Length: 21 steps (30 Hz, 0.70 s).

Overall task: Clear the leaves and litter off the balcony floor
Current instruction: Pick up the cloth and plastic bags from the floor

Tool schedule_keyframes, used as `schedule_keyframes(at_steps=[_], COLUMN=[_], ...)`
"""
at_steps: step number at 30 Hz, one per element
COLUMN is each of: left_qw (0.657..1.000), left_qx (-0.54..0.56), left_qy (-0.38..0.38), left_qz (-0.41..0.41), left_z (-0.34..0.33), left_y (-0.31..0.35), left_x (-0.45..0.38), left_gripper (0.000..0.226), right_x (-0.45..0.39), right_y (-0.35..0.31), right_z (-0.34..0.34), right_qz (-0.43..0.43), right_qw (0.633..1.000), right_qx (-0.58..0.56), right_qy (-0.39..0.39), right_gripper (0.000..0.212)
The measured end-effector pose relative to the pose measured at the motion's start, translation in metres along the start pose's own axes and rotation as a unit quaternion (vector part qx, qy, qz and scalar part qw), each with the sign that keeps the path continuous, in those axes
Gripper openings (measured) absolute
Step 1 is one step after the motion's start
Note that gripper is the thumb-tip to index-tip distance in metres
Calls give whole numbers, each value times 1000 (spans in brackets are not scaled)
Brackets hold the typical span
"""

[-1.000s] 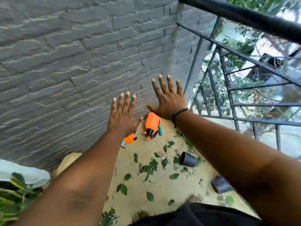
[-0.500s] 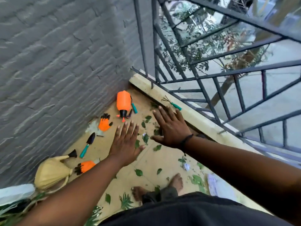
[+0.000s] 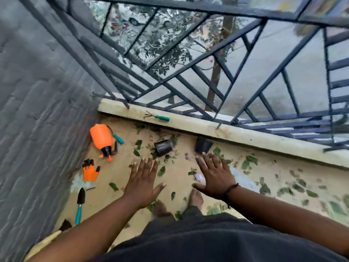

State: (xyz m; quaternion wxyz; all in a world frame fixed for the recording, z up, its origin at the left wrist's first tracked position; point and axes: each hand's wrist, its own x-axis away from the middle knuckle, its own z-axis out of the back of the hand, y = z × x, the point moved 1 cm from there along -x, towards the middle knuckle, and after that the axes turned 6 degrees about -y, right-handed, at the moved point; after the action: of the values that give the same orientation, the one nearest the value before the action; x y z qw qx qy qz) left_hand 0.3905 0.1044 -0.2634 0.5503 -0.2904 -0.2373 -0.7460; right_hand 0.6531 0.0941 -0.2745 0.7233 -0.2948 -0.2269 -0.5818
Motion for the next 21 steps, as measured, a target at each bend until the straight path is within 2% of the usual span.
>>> schedule_keyframes(at_steps=[6, 9, 16, 21], left_qw=[991, 985, 962, 951], left_qx=[-84, -99, -143, -175], left_qy=[-29, -53, -92, -109], left_qz=[-101, -128, -215, -229], left_z=[20, 29, 57, 61], left_y=[19, 28, 39, 45], left_x=[-39, -51, -62, -69], left_gripper=[98, 89, 84, 85], right_x=[27, 48, 96, 132], right_y=[39, 53, 51, 34], right_z=[-20, -31, -45, -57], right_qz=[-96, -157, -306, -376], right_qw=[995, 987, 941, 906], right_qx=[-26, -35, -143, -196], right_qy=[-19, -30, -17, 7], right_gripper=[93, 93, 93, 91])
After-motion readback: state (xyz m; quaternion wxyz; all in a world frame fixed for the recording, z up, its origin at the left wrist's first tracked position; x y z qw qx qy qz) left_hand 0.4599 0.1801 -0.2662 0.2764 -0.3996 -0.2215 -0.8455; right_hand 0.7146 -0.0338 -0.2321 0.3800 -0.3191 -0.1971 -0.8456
